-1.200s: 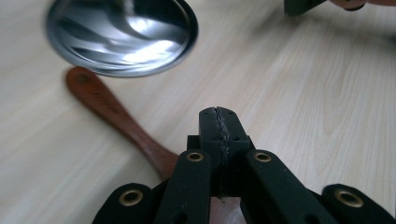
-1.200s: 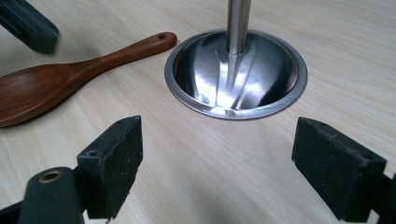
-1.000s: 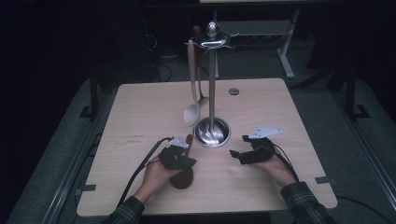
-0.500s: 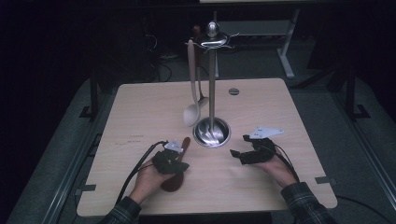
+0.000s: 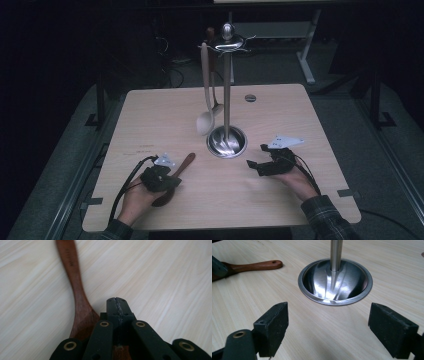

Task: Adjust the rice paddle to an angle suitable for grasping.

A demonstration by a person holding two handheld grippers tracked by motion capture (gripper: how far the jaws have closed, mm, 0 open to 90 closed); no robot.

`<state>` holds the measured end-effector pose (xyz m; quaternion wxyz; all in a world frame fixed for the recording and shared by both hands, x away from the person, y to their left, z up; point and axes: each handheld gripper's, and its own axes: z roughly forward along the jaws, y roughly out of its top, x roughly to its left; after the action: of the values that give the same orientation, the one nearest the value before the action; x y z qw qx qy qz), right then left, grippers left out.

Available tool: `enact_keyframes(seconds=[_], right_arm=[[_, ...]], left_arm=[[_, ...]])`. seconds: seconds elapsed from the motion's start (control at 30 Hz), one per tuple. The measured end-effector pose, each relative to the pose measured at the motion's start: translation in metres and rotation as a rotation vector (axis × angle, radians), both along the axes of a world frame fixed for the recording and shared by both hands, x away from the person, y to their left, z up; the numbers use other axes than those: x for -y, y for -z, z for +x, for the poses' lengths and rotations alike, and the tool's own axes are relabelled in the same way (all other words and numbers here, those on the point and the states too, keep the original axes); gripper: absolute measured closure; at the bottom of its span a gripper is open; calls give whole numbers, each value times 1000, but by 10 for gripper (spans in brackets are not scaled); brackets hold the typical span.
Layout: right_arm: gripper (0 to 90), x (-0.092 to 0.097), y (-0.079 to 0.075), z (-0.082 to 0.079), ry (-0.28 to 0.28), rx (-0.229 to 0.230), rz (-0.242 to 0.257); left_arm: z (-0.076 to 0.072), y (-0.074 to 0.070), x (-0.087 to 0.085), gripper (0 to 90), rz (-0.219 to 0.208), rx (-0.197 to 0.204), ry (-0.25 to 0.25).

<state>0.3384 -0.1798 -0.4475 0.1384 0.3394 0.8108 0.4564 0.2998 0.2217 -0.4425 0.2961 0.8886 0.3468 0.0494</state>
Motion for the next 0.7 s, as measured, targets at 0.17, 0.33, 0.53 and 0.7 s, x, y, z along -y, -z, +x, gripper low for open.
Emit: enact_keyframes(seconds=[0.17, 0.33, 0.53, 0.7], right_arm=[[161, 0, -1, 0, 0, 1, -1], [162, -1, -2, -2, -1, 1, -9], [162, -1, -5, -5, 2, 12, -20], [162, 3, -2, -17, -11, 7, -55]], left_arm=[[1, -3, -11, 900, 2, 0, -29], [3, -12, -13, 900, -30, 2, -34], [22, -32, -17, 876, 3, -29, -46], [38, -31, -12, 786, 65, -123, -49]])
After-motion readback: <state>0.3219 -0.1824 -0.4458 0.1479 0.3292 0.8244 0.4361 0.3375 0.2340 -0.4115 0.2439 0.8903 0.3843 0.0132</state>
